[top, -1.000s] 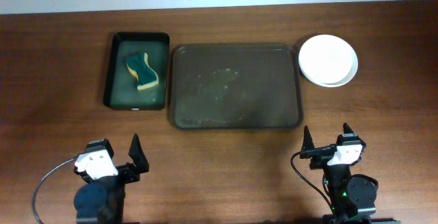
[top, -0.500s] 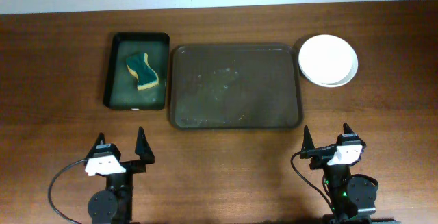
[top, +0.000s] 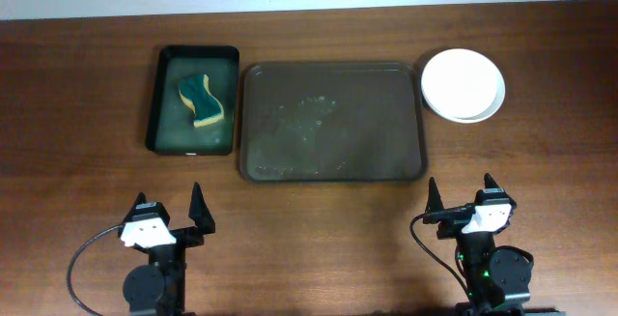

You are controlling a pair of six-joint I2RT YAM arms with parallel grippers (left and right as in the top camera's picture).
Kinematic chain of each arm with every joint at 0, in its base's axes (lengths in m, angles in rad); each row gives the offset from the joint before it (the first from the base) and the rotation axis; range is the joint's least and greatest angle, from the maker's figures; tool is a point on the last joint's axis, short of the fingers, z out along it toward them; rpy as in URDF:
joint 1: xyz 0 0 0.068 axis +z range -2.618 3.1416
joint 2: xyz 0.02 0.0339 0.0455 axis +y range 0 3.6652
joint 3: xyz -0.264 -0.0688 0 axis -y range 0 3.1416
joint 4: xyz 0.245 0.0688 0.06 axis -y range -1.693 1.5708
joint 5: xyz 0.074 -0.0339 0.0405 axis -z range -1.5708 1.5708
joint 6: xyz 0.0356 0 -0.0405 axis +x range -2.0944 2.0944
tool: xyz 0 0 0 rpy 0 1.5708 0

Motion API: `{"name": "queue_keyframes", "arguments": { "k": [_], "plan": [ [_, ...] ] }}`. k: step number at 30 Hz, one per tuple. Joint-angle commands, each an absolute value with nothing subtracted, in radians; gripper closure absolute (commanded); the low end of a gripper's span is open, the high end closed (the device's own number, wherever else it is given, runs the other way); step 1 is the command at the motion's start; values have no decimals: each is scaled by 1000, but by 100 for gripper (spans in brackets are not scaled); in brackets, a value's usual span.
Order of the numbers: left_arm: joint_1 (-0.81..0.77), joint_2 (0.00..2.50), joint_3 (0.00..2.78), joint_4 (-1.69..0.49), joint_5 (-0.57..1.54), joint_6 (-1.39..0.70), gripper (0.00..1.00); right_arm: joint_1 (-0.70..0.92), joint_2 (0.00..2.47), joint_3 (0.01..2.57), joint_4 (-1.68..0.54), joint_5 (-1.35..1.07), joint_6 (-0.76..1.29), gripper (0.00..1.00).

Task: Clean dirty plates on tray and stack at the side

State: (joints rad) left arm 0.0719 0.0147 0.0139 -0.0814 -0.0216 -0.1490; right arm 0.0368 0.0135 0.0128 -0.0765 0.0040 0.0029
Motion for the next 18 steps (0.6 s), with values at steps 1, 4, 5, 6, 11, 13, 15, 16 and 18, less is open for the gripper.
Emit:
{"name": "queue_keyframes", "arguments": {
  "k": [1,4,5,6,11,13,15,16,18],
  "plan": [
    [77,5,9,-83,-3,-114,1,31,4,6,-81,20,4,2],
    [77,5,9,-84,-3,-114,1,31,4,6,-81,20,4,2],
    [77,5,9,-84,-3,-114,0,31,4,6,-81,20,4,2],
    [77,5,9,-83,-3,-114,1,31,4,6,-81,20,4,2],
    [77,5,9,-83,-3,-114,1,31,4,6,-81,20,4,2],
    [77,5,9,-83,-3,-114,1,31,4,6,-81,20,4,1],
    [77,5,9,-85,-4,-113,1,31,4,6,-81,20,4,2],
    [78,5,9,-83,-16,-100,1,31,4,6,-81,20,4,2],
    [76,5,9,-84,1,-72,1,31,4,6,-81,20,4,1]
  ]
}}
